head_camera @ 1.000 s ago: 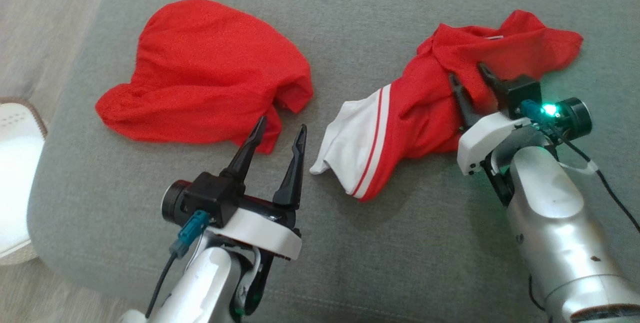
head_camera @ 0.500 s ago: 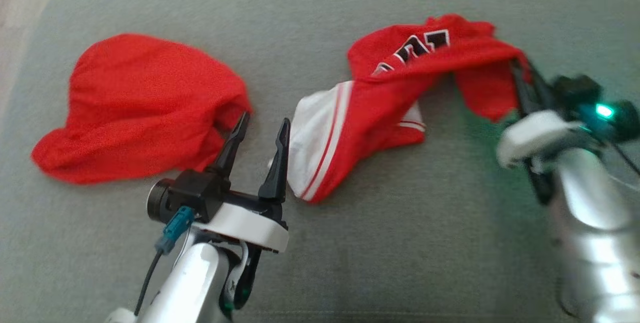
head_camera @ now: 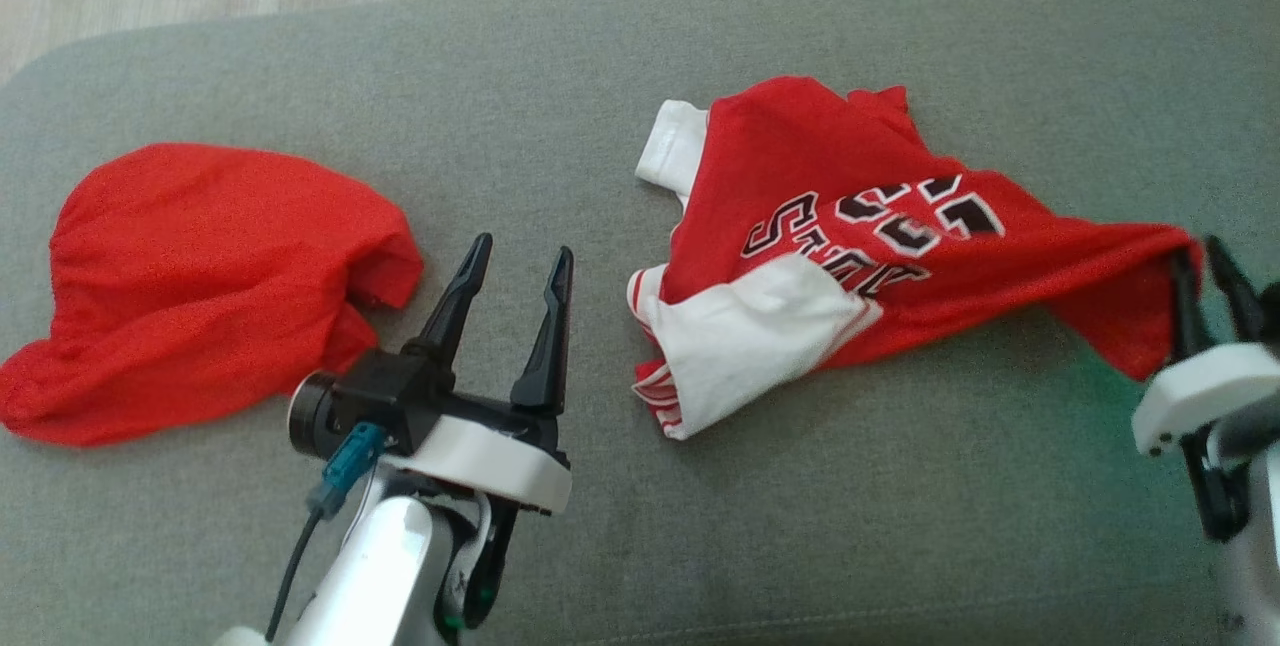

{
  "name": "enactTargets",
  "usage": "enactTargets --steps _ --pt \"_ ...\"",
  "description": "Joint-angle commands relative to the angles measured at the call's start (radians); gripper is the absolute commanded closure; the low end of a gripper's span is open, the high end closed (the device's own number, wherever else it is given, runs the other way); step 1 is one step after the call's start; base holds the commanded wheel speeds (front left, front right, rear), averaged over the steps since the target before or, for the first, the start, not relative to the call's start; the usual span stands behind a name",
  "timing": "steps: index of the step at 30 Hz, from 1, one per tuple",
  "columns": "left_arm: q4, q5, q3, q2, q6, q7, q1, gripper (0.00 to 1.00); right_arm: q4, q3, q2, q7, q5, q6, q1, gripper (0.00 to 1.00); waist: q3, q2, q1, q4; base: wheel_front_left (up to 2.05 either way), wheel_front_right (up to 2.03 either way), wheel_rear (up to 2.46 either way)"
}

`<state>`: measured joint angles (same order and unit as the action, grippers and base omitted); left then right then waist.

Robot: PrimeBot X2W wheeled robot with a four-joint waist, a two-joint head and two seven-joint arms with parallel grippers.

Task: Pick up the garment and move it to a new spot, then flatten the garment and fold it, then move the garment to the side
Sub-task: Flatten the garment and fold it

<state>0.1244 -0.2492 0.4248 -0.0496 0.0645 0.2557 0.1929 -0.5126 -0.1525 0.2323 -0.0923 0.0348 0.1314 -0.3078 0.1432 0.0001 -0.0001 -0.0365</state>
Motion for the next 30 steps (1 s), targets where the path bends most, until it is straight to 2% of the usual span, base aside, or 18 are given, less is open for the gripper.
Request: enactTargets --steps 1,8,14,20,23,30 --pt "-0.030 0.002 -0.037 -0.001 -0.001 0.006 0.018 0.00 0.069 -0.001 0.002 0.015 -0.003 -0.001 0.011 0.00 -0.007 -0.0001 0.0001 -0.004 0.00 0.00 0.00" --pt "-0.024 0.008 -0.048 -0.001 -0.007 0.006 0.007 0.00 0.226 -0.062 -0.060 0.049 0.024 -0.001 0.092 0.00 -0.028 -0.0001 0.0001 -0.017 0.00 0.00 0.00" --pt "-0.026 0.011 -0.052 -0.001 -0.009 0.006 0.006 0.00 0.350 -0.080 -0.123 0.024 0.007 -0.001 0.120 0.00 -0.034 -0.0001 0.0001 -0.018 0.00 0.00 0.00" --pt "-0.031 0.009 -0.051 -0.001 -0.012 0.006 0.003 0.00 0.418 0.032 -0.168 -0.037 -0.112 -0.001 0.171 0.00 -0.034 -0.0001 0.0001 -0.012 0.00 0.00 0.00" --pt "-0.027 0.007 -0.047 -0.001 -0.013 0.006 0.000 0.00 0.408 0.087 -0.176 -0.062 -0.149 -0.001 0.203 0.00 -0.032 -0.0001 0.0001 -0.006 0.00 0.00 0.00" --pt "-0.018 0.005 -0.051 -0.001 -0.015 0.006 0.000 0.00 0.359 0.137 -0.181 -0.101 -0.178 -0.001 0.205 0.00 -0.022 -0.0001 0.0001 -0.002 0.00 0.00 0.00"
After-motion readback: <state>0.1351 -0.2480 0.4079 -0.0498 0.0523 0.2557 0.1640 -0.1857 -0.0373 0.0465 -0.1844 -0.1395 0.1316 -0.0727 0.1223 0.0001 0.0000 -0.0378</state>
